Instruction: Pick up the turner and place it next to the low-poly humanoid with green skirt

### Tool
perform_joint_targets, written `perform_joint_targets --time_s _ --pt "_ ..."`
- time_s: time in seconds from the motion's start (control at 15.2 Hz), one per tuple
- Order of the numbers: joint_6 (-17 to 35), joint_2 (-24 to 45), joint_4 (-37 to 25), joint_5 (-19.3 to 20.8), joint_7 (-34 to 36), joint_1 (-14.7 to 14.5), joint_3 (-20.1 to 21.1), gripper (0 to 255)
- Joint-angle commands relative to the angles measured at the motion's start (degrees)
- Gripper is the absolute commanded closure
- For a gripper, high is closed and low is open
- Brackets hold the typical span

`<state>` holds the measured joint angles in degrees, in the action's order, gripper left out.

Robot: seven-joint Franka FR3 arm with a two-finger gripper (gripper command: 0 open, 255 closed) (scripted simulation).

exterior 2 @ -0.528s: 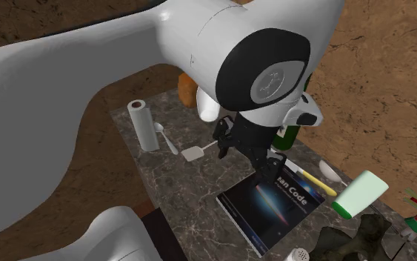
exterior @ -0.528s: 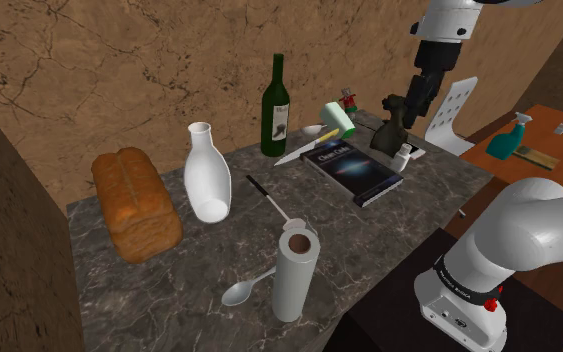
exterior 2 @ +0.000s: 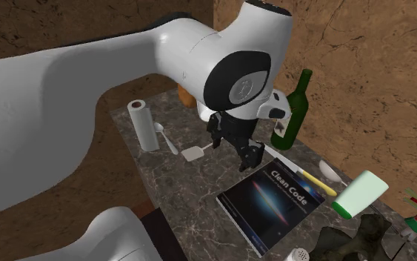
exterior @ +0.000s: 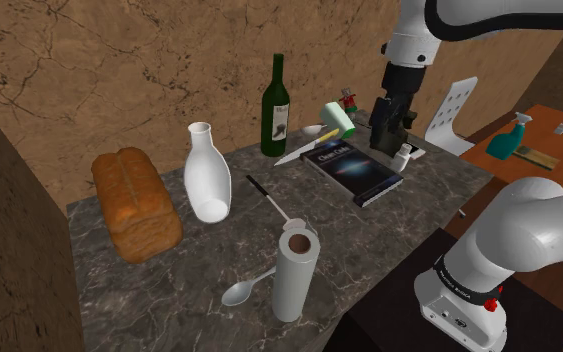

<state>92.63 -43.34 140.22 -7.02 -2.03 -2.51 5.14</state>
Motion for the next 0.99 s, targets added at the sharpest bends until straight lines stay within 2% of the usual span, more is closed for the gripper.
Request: perform_joint_targets --time_s 0.0,0.53,0.92 --pt "3.62 0.76 1.79 -1.54 2.79 -0.63 2.47 0" --pt "18.64 10.64 3.11 -5.25 13.44 -2.00 12.50 0" --pt "29.47 21.82 0.24 -3.92 22.68 -1.14 20.20 0"
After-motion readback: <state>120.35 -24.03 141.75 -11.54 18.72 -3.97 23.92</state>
